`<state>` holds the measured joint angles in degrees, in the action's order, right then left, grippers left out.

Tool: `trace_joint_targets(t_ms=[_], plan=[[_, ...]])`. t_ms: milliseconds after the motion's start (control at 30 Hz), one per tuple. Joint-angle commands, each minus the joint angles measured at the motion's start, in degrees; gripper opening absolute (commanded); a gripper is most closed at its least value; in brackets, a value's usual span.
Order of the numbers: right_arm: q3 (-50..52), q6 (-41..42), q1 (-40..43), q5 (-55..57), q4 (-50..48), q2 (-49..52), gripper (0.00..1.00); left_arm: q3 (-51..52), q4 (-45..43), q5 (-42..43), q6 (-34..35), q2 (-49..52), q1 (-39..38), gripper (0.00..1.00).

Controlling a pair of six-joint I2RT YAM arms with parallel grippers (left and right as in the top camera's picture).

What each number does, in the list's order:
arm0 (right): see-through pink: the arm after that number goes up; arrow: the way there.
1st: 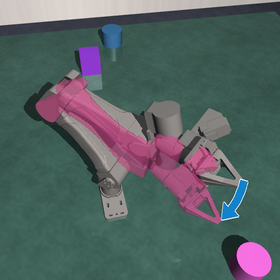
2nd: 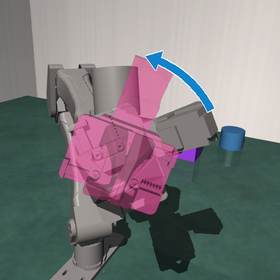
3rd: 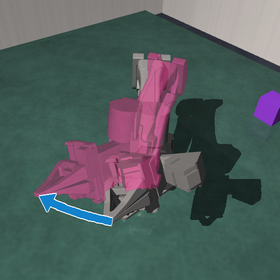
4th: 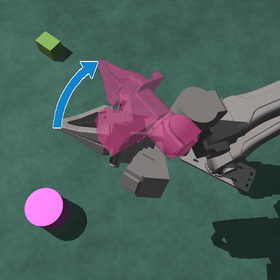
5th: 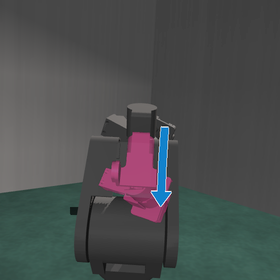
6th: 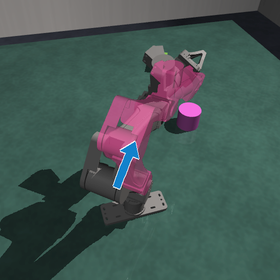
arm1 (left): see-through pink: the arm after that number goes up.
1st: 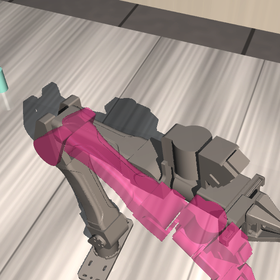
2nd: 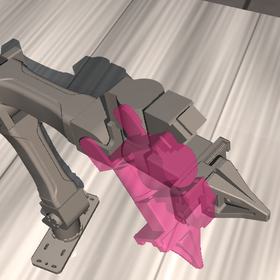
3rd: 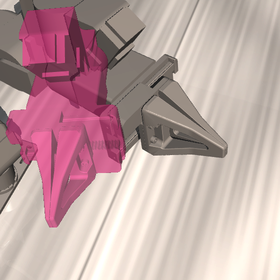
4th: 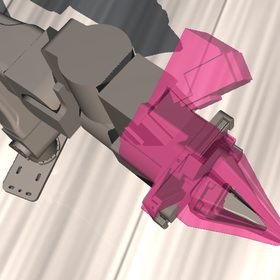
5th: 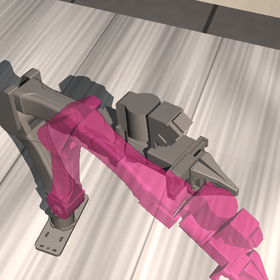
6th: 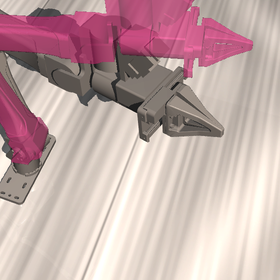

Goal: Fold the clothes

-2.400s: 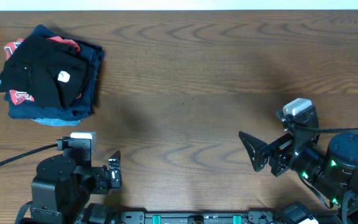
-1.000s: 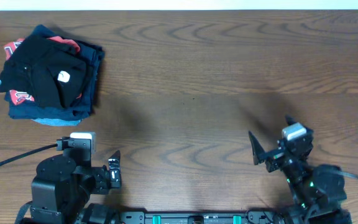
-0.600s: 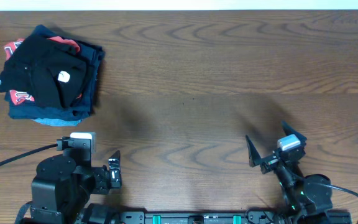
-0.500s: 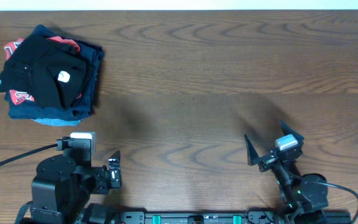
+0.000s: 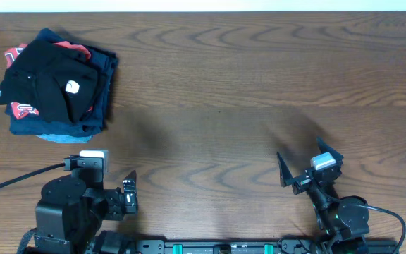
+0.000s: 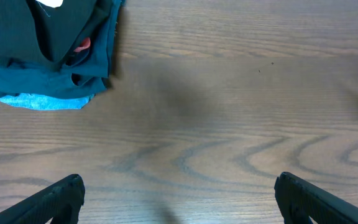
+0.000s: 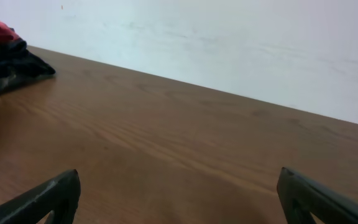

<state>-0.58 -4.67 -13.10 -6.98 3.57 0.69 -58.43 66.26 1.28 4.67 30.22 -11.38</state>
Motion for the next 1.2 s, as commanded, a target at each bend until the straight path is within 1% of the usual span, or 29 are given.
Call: trace_joint_targets(t_ms=[0, 700, 767, 867, 1067, 1167], plan=[[0.3, -0.8, 0.8, 0.6, 0.0, -0.3, 0.99, -0.8, 0.2, -0.5, 0.5, 0.0, -0.2, 0.98], [0.3, -0.8, 0.8, 0.6, 0.0, -0.3, 0.99, -0.8, 0.2, -0.5, 0.5, 0.0, -0.2, 0.98], [0.3, -0.8, 0.8, 0.6, 0.0, -0.3, 0.99, -0.8, 0.7, -2.1, 0.5, 0.0, -0.2, 0.98], [0.3, -0.8, 0.8, 0.6, 0.0, -0.3, 0.99, -0.8, 1.2, -8.1, 0.5, -0.1, -0.2, 0.98], [0.3, -0.8, 0.8, 0.6, 0.0, -0.3, 0.99, -0.7, 1.4, -8.6, -0.3, -1.2, 0.2, 0.98], [0.3, -0.8, 0.8, 0.6, 0.0, -0.3, 0.99, 0.5, -1.3, -8.0, -0.7, -3.2, 2.1, 0.98]])
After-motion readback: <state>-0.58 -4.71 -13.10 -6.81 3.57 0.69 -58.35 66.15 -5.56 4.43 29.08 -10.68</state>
